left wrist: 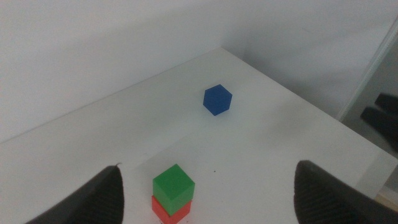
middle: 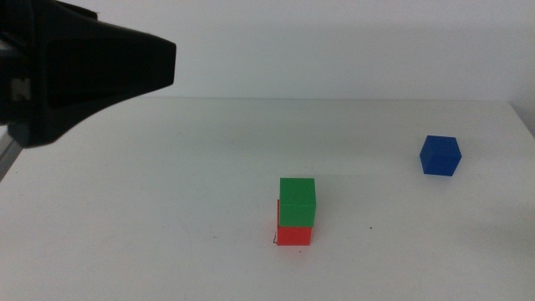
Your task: Stack red cubes first, then green, then blue cubes in a specific spot.
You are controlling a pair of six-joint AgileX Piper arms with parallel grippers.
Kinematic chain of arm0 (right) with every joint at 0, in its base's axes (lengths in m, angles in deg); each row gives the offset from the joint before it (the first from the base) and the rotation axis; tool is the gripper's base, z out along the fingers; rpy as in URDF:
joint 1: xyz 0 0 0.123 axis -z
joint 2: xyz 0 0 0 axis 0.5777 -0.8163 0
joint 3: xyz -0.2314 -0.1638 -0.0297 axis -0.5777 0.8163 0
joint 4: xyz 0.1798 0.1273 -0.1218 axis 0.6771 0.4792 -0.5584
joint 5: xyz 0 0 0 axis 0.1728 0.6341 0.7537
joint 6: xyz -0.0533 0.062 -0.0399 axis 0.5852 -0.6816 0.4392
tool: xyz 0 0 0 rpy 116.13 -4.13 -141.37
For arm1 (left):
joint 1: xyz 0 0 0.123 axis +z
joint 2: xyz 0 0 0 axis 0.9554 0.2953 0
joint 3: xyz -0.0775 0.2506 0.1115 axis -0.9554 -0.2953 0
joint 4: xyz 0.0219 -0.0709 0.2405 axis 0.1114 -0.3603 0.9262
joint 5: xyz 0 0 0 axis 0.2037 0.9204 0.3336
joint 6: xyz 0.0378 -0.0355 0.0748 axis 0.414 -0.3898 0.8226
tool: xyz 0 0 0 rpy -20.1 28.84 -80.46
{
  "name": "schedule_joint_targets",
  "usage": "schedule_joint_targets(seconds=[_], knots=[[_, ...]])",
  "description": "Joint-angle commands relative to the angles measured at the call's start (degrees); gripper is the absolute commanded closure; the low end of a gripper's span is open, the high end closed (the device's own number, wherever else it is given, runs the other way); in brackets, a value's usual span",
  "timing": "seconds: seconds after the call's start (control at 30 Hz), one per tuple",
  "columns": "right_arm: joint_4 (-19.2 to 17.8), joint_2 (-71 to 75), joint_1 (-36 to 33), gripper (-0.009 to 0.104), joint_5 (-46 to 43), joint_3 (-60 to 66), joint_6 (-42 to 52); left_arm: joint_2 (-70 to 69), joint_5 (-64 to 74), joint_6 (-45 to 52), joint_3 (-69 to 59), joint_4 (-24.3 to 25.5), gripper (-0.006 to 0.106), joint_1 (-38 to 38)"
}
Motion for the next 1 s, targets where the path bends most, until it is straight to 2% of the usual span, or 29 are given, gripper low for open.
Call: schedule_joint_targets(seconds=[0.0,0.17,0.3,0.43,0.57,0.73,0.97], knots=[[0.5,-8.2,-0.2,0.002,5.2,-8.0,-0.1,-0.2,-0.9,-0.3,-0.2,-0.2,0.007,0.2],[0.2,-32.6,-0.2,0.002,19.8,-29.2,1.9,-0.5,-0.9,-0.3,-0.2,0.0,0.007,0.2],[2.9,-46.2,-0.2,0.002,23.3,-39.3,-0.4,-0.9,-0.9,-0.3,-0.2,0.0,0.007,0.2],[2.9,-57.8,-0.2,0.002,19.6,-44.9,2.4,-0.9,-0.9,-0.3,-0.2,0.0,0.007,0.2],[3.0,-71.4,-0.2,0.002,26.2,-55.9,4.0,-0.9,-0.9,-0.3,-0.2,0.0,0.007,0.2],[-0.7,-88.5,-1.4,0.002,37.4,-72.7,4.6,-0.9,-0.9,-0.3,-0.2,0.0,0.007,0.2],[-1.5,-105.1,-2.2,0.002,42.1,-83.6,3.6,-0.9,-1.0,-0.3,-0.2,0.0,0.007,0.2]])
